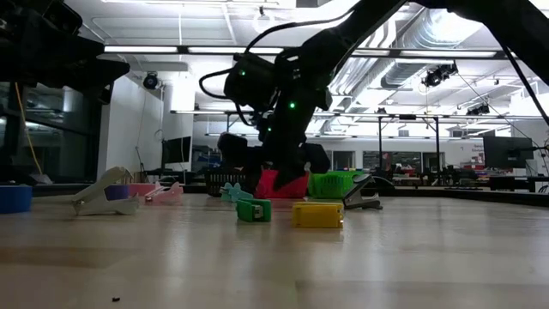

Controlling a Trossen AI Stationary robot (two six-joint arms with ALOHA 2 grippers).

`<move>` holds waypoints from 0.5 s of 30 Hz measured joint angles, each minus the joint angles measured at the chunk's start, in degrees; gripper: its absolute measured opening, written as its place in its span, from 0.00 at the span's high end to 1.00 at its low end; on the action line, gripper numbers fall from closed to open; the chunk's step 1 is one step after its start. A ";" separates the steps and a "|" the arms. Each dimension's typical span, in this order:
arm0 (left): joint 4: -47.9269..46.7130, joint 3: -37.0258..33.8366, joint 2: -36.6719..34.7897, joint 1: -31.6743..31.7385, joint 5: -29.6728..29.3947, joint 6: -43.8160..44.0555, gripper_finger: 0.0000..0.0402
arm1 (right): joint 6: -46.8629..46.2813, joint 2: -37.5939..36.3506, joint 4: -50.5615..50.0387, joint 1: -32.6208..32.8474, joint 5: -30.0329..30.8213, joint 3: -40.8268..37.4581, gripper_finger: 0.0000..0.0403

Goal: Pick and place Stapler, Stapler remover, tape
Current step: Put the top small red stapler into the red bin

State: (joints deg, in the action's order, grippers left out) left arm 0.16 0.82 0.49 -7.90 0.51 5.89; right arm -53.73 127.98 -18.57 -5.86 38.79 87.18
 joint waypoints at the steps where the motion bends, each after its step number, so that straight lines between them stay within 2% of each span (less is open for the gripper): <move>1: 0.02 0.00 0.02 0.00 0.00 0.00 0.48 | 0.08 0.00 0.04 0.00 0.01 0.00 0.54; 15: 0.01 0.00 0.00 0.00 0.00 -0.01 0.48 | 0.24 0.06 0.19 -0.01 0.55 0.00 0.54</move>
State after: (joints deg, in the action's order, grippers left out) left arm 0.17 0.82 0.49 -7.90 0.51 5.88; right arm -53.49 128.04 -18.38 -5.87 39.33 87.18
